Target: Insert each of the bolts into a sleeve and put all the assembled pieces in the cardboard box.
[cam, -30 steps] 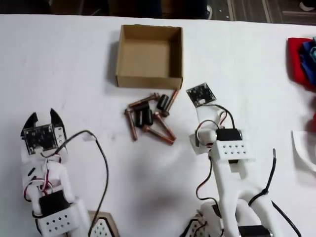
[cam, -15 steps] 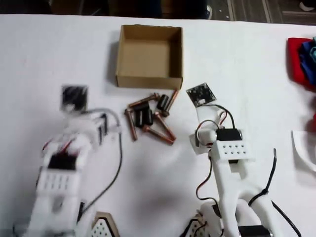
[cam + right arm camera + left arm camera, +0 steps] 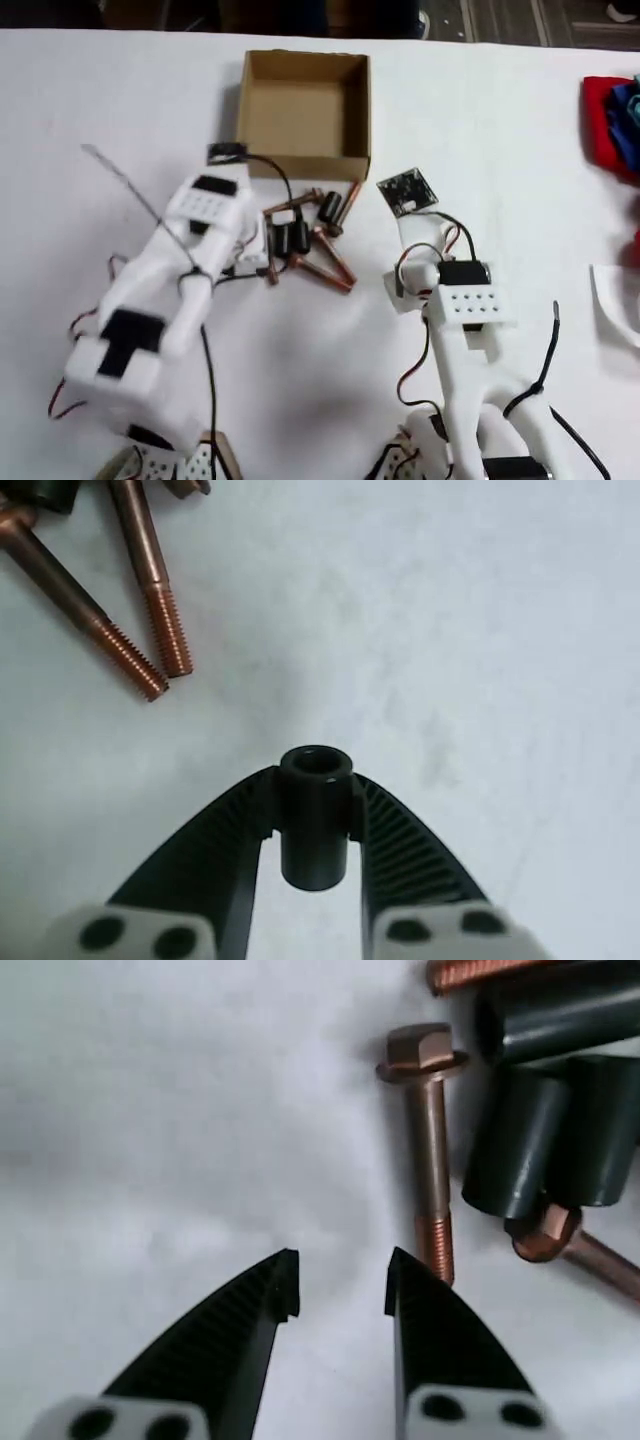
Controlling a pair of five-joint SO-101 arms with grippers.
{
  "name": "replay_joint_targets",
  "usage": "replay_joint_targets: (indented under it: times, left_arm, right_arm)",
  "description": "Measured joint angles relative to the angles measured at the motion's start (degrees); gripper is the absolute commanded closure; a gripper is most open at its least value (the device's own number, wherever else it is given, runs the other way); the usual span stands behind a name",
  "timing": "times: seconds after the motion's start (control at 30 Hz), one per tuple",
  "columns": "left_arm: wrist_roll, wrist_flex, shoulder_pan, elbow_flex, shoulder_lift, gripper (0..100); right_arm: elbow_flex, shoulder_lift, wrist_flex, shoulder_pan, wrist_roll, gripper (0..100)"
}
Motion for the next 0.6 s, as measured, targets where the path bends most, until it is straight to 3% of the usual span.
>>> replay_joint_targets:
  times: [0.17,0.43,0.6]
  left_arm:
    - [0.0,5.2,0.2,-11.2,7.9,83]
    - [0.0,11.5,0.2,-20.7,9.6,83]
    - [7.6,10.0,0.8,-20.4,10.6,83]
  right_arm:
    - [0.0,0.0,0.0,0.0,0.0,97.7]
    - [0.0,0.0,0.0,0.0,0.0,97.7]
    - [0.0,0.0,0.0,0.0,0.0,97.7]
